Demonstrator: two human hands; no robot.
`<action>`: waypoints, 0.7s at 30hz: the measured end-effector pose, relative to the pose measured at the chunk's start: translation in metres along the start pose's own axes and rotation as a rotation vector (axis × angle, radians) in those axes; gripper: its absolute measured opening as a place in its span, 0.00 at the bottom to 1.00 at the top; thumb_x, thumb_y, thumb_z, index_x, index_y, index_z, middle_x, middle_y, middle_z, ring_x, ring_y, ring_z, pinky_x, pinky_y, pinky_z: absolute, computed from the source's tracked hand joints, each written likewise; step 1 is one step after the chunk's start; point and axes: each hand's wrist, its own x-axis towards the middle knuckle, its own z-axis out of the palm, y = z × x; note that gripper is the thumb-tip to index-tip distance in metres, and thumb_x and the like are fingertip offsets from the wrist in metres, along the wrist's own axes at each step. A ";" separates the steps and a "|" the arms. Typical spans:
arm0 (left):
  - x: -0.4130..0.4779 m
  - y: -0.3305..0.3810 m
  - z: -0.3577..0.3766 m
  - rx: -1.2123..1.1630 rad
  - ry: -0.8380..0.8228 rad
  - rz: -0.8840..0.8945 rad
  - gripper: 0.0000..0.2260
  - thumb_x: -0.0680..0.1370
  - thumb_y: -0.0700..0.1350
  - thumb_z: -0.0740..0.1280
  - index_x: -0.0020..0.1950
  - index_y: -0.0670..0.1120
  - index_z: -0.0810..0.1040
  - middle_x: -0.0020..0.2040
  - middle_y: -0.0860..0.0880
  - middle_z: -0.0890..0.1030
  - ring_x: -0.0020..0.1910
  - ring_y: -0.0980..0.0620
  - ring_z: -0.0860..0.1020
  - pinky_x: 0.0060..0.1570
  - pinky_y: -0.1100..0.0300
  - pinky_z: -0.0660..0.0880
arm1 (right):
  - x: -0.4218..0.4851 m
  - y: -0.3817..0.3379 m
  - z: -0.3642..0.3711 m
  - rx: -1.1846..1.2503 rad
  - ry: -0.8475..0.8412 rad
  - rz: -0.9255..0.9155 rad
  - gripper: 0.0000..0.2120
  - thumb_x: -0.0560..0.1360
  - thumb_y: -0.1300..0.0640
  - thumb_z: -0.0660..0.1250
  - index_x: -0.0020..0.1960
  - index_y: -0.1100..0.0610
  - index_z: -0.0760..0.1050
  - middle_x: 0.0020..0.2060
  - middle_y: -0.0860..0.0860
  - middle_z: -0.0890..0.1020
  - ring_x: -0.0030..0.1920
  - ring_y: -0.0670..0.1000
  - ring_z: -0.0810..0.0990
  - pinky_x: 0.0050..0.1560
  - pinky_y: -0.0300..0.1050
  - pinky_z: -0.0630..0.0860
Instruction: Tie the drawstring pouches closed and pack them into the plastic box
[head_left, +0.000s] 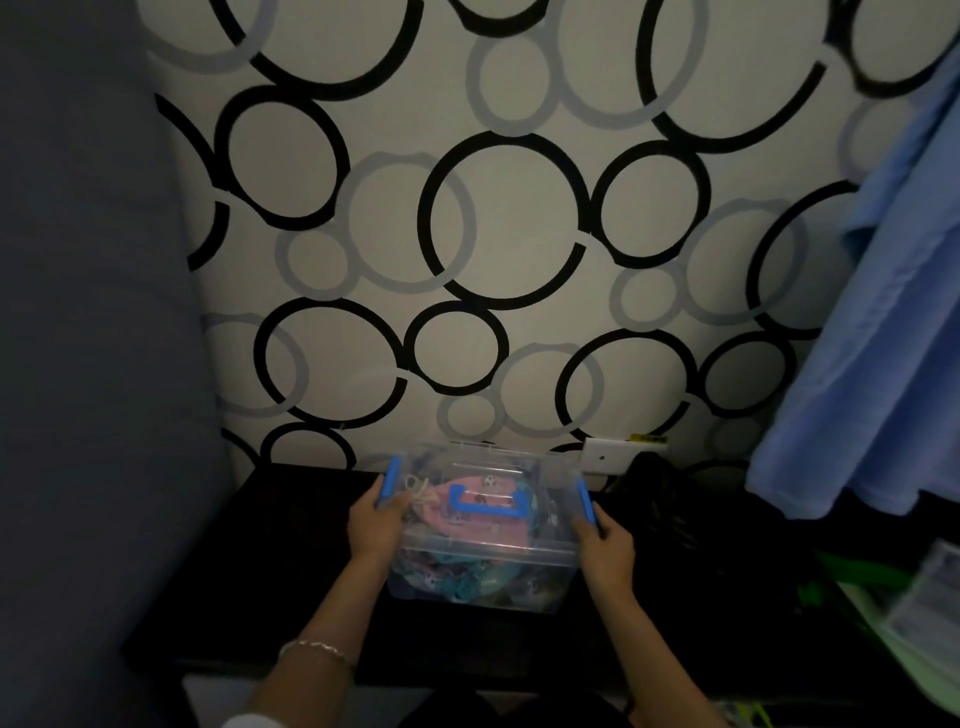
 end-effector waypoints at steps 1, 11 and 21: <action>0.001 -0.002 0.000 -0.008 0.000 -0.005 0.22 0.77 0.38 0.69 0.71 0.43 0.72 0.54 0.47 0.79 0.43 0.54 0.78 0.50 0.59 0.75 | 0.001 0.001 0.000 0.010 0.002 0.001 0.18 0.77 0.63 0.65 0.67 0.57 0.76 0.47 0.52 0.84 0.41 0.47 0.83 0.32 0.33 0.77; 0.007 -0.006 0.004 -0.020 0.030 -0.036 0.25 0.76 0.38 0.70 0.72 0.42 0.70 0.64 0.41 0.78 0.53 0.47 0.78 0.54 0.55 0.75 | 0.001 0.001 0.006 0.051 0.070 0.063 0.20 0.77 0.61 0.66 0.68 0.57 0.73 0.54 0.56 0.82 0.44 0.49 0.82 0.37 0.39 0.77; -0.002 -0.006 -0.012 -0.283 0.130 -0.109 0.23 0.79 0.46 0.64 0.74 0.47 0.67 0.69 0.43 0.73 0.63 0.44 0.75 0.60 0.49 0.72 | -0.015 -0.015 0.003 0.338 0.162 0.236 0.38 0.75 0.52 0.71 0.78 0.48 0.53 0.70 0.57 0.71 0.65 0.60 0.75 0.59 0.54 0.75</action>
